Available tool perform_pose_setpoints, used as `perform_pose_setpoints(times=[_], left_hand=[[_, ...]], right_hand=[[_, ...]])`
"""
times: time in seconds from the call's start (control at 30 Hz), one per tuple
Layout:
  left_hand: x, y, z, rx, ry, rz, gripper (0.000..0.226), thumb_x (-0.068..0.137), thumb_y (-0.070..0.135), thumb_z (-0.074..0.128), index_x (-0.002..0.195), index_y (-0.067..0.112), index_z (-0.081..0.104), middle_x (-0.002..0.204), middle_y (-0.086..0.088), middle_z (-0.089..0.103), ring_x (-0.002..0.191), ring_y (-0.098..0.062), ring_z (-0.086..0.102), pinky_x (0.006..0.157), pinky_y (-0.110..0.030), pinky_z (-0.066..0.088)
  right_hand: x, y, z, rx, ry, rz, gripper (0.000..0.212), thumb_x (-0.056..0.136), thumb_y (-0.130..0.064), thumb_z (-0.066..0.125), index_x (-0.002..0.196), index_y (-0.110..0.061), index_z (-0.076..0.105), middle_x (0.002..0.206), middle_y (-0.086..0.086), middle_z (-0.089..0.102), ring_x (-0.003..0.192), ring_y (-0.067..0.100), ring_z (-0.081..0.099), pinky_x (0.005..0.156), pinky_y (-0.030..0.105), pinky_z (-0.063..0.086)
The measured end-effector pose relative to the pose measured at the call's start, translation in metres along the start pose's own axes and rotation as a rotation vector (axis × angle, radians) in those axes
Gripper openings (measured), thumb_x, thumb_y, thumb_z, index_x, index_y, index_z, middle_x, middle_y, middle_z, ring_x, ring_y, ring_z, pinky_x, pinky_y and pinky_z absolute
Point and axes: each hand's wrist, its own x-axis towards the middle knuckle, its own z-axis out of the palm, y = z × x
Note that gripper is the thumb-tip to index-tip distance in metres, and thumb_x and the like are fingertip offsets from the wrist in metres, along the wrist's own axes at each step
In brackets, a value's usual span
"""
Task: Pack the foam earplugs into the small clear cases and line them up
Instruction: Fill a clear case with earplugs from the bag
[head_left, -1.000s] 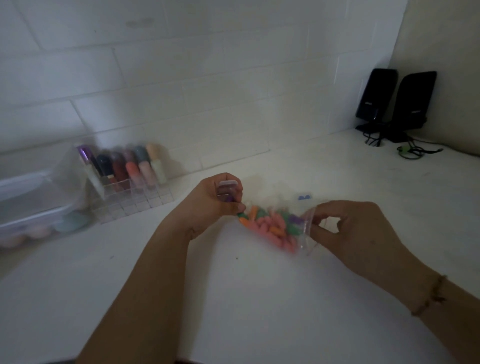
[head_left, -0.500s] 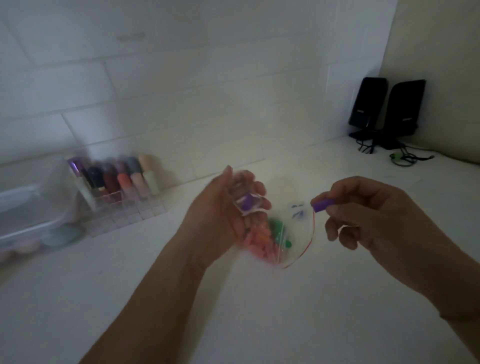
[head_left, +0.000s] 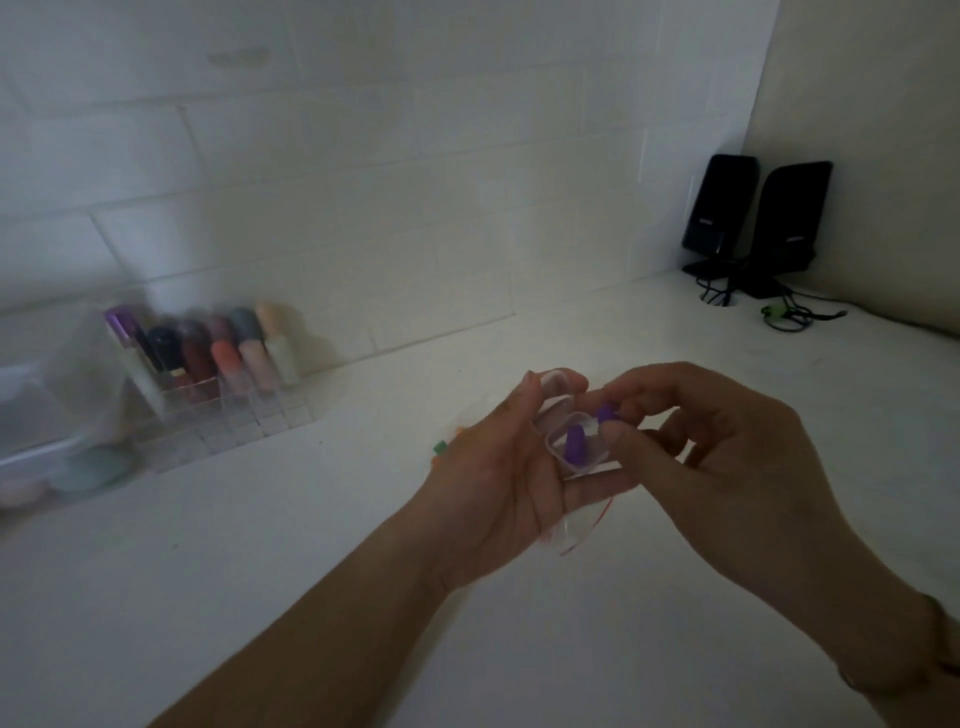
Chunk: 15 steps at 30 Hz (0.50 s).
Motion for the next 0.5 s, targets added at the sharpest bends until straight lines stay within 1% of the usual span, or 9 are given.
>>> perform_pose_setpoints(times=[0.07,0.1,0.17,0.2,0.23,0.33,0.37,0.43,0.5], left_hand=[[0.001,-0.0031,0.0001,-0.009,-0.01,0.007,0.03,0.092,0.037,0.043,0.109,0.013,0.048,0.116,-0.019,0.059,0.105,-0.03,0.058,0.088,-0.041,0.055],[0.0014,-0.004,0.0,-0.006,-0.015,0.008,0.029,0.092,0.037,0.043,0.11,0.014,0.047,0.114,-0.018,0.06,0.103,-0.029,0.06,0.09,-0.041,0.054],[0.0019,-0.0047,-0.0005,0.007,-0.024,0.006,0.029,0.094,0.036,0.042,0.111,0.013,0.046,0.112,-0.018,0.059,0.108,-0.033,0.058,0.092,-0.041,0.051],[0.0018,-0.0049,-0.0006,0.014,-0.029,0.009,0.029,0.094,0.035,0.041,0.112,0.013,0.045,0.111,-0.018,0.059,0.11,-0.034,0.056,0.092,-0.04,0.051],[0.0015,-0.005,-0.0005,0.019,-0.037,0.015,0.029,0.095,0.035,0.04,0.114,0.013,0.044,0.11,-0.018,0.06,0.109,-0.033,0.057,0.091,-0.038,0.051],[0.001,-0.0032,-0.0003,0.016,-0.044,0.053,0.029,0.096,0.034,0.037,0.116,0.014,0.04,0.114,-0.016,0.058,0.094,-0.021,0.065,0.087,-0.034,0.054],[0.0011,-0.0027,-0.0004,0.022,-0.039,0.067,0.028,0.097,0.034,0.035,0.117,0.015,0.039,0.12,-0.016,0.054,0.095,-0.02,0.064,0.091,-0.036,0.051],[0.0013,-0.0035,-0.0005,0.068,-0.02,0.081,0.028,0.098,0.034,0.034,0.117,0.014,0.039,0.129,-0.016,0.048,0.104,-0.022,0.058,0.099,-0.041,0.044],[0.0014,-0.0057,0.0015,0.107,-0.004,0.073,0.028,0.097,0.033,0.034,0.117,0.014,0.039,0.124,-0.012,0.053,0.103,-0.019,0.059,0.1,-0.04,0.044]], right_hand=[[-0.0001,0.0013,0.0006,-0.016,0.015,-0.012,0.016,0.074,-0.024,0.073,0.083,-0.038,0.07,0.081,-0.017,0.066,0.056,0.015,0.059,0.049,0.008,0.039],[-0.0004,0.0023,0.0008,-0.032,0.02,-0.023,0.015,0.074,-0.026,0.074,0.083,-0.037,0.071,0.079,-0.017,0.066,0.06,0.011,0.061,0.05,0.007,0.039],[-0.0012,0.0023,0.0011,-0.08,0.022,-0.07,0.011,0.075,-0.032,0.075,0.086,-0.034,0.073,0.076,-0.018,0.066,0.068,0.0,0.062,0.051,0.006,0.039],[-0.0016,0.0024,0.0012,-0.113,0.019,-0.101,0.01,0.077,-0.036,0.075,0.087,-0.034,0.073,0.078,-0.018,0.065,0.071,-0.002,0.062,0.053,0.006,0.039],[-0.0021,0.0026,0.0014,-0.146,0.014,-0.13,0.01,0.078,-0.039,0.074,0.088,-0.035,0.073,0.081,-0.019,0.065,0.072,-0.001,0.061,0.054,0.008,0.039],[-0.0039,0.0028,0.0031,-0.251,0.017,-0.19,0.015,0.079,-0.044,0.067,0.093,-0.039,0.072,0.093,-0.021,0.065,0.076,0.004,0.059,0.06,0.013,0.041],[-0.0044,0.003,0.0042,-0.306,0.045,-0.222,0.017,0.08,-0.046,0.067,0.094,-0.038,0.073,0.097,-0.022,0.064,0.079,0.004,0.058,0.062,0.018,0.044],[-0.0053,0.0044,0.0067,-0.407,0.097,-0.287,0.018,0.081,-0.046,0.067,0.093,-0.035,0.074,0.096,-0.024,0.063,0.083,0.007,0.055,0.066,0.025,0.046],[-0.0056,0.0073,0.0087,-0.428,0.103,-0.32,0.015,0.08,-0.042,0.07,0.09,-0.033,0.075,0.094,-0.022,0.066,0.083,0.01,0.056,0.068,0.028,0.048]])
